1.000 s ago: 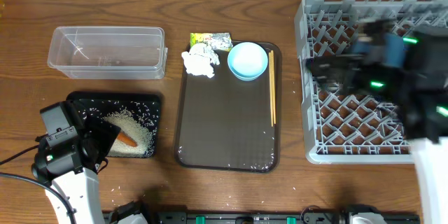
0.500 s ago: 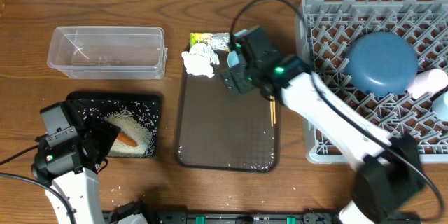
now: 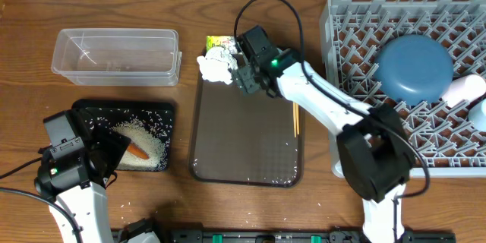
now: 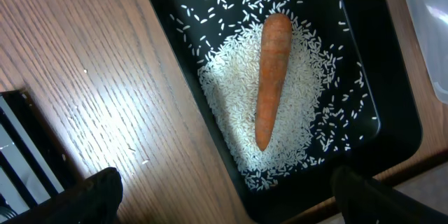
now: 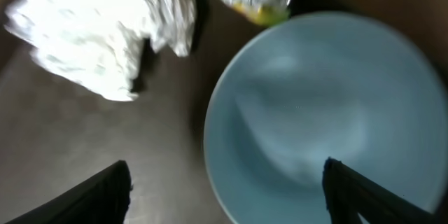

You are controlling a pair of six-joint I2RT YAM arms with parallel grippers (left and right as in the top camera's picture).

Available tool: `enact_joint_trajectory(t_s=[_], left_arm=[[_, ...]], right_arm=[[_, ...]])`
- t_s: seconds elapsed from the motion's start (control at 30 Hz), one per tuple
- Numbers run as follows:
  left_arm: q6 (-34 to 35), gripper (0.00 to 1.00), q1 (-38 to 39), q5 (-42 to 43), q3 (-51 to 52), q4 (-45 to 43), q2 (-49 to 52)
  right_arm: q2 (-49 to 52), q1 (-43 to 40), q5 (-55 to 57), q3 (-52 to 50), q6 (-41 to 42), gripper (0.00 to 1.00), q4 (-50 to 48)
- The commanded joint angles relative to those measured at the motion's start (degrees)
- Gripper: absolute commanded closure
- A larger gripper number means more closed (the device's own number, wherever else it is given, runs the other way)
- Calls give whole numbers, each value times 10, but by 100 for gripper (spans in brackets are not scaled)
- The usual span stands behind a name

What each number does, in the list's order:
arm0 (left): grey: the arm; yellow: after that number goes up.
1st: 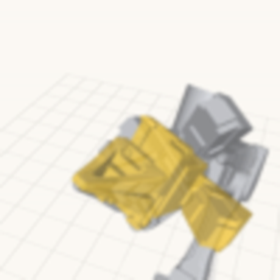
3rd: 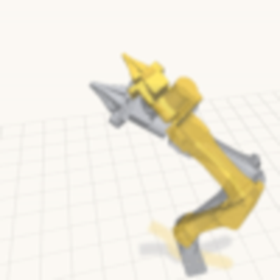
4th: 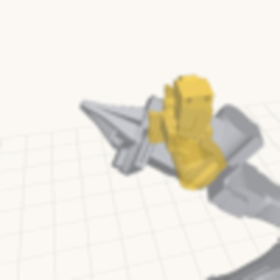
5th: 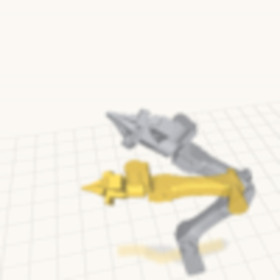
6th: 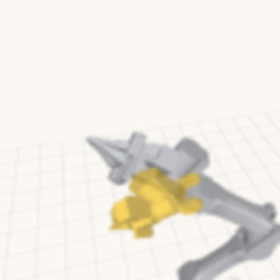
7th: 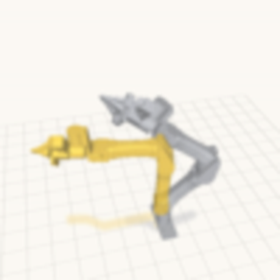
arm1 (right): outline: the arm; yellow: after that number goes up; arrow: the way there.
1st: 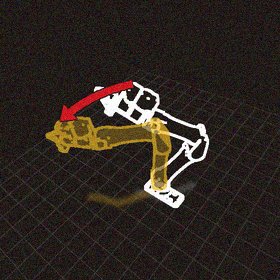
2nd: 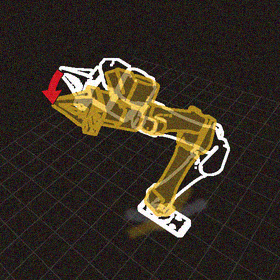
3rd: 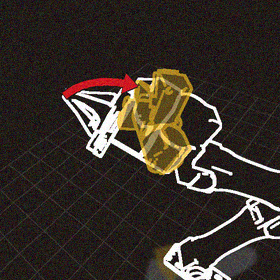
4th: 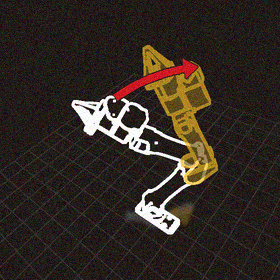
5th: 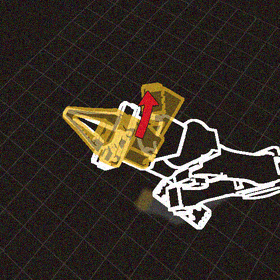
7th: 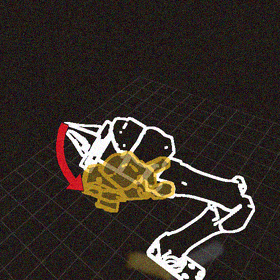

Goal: Sort waste into correct bins and load items into the dishwasher rack
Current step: 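Move the right gripper to the light-blue bowl and grasp it, then carry the light-blue bowl right and lower it into the rack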

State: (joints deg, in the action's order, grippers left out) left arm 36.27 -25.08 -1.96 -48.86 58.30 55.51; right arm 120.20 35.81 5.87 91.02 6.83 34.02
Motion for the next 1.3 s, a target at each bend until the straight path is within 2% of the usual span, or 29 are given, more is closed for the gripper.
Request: enact_joint_trajectory(t_s=[0.0, 0.43, 0.7, 0.93, 1.1, 1.27], left_arm=[[9, 2, -4, -11, 1, 2, 0], [9, 3, -4, -11, 1, 2, 0], [9, 2, -4, -11, 1, 2, 0], [9, 2, -4, -11, 1, 2, 0], [9, 2, -4, -11, 1, 1, 0], [9, 2, -4, -11, 1, 2, 0]], right_arm=[[27, 1, 3, 11, 6, 25, 1], [28, 4, 0, 24, 49, 99, 46], [-11, 4, -42, 116, 61, 99, 149], [-115, -19, -78, 172, 69, 99, 231], [-196, -91, -79, 171, 69, 99, 322], [-250, -223, -151, 169, 59, 99, 421]])
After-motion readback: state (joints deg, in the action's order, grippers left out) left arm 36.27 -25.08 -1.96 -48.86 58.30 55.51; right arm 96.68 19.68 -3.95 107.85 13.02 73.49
